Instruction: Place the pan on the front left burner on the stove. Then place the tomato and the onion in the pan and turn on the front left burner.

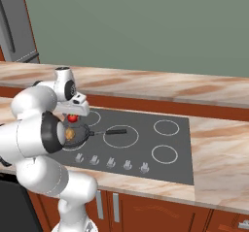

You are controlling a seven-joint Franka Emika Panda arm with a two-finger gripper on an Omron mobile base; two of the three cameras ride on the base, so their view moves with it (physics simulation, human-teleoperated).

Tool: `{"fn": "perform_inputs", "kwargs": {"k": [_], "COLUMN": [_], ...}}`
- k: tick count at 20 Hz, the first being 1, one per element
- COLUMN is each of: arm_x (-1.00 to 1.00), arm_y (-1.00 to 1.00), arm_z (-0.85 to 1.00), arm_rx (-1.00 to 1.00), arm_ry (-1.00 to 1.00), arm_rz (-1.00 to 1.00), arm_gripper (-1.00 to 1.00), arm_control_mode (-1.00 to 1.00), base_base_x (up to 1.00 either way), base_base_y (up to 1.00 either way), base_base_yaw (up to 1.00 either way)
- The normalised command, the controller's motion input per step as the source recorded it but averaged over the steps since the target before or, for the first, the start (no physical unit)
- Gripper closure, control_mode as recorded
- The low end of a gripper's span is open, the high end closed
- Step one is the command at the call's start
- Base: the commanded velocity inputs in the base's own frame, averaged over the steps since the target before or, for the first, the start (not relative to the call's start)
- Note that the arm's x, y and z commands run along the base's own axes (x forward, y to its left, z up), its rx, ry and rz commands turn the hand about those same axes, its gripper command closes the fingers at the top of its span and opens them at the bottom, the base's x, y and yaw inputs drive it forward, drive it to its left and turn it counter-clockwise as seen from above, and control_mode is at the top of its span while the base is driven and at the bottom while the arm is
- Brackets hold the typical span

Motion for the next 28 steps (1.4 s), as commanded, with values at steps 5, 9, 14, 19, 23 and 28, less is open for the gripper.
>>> {"fn": "perform_inputs", "kwargs": {"k": [5, 9, 14, 19, 23, 28], "arm_x": [0.04, 0.09, 0.11, 0.12, 0.13, 0.03], "arm_y": [0.12, 0.0, 0.0, 0.0, 0.0, 0.0], "arm_z": [-0.03, -0.07, -0.23, -0.29, -0.28, -0.24], "arm_rx": [0.0, 0.0, 0.0, 0.0, 0.0, 0.0], "arm_ry": [0.0, 0.0, 0.0, 0.0, 0.0, 0.03], "arm_rz": [-0.22, -0.32, -0.32, -0.28, -0.26, -0.22], "arm_gripper": [1.0, 1.0, 1.0, 1.0, 1.0, 1.0], "arm_control_mode": [-1.0, -1.0, -1.0, -1.0, -1.0, -1.0], "base_base_x": [0.0, 0.0, 0.0, 0.0, 0.0, 0.0], "base_base_y": [0.0, 0.0, 0.0, 0.0, 0.0, 0.0], "base_base_yaw": [0.0, 0.0, 0.0, 0.0, 0.0, 0.0]}}
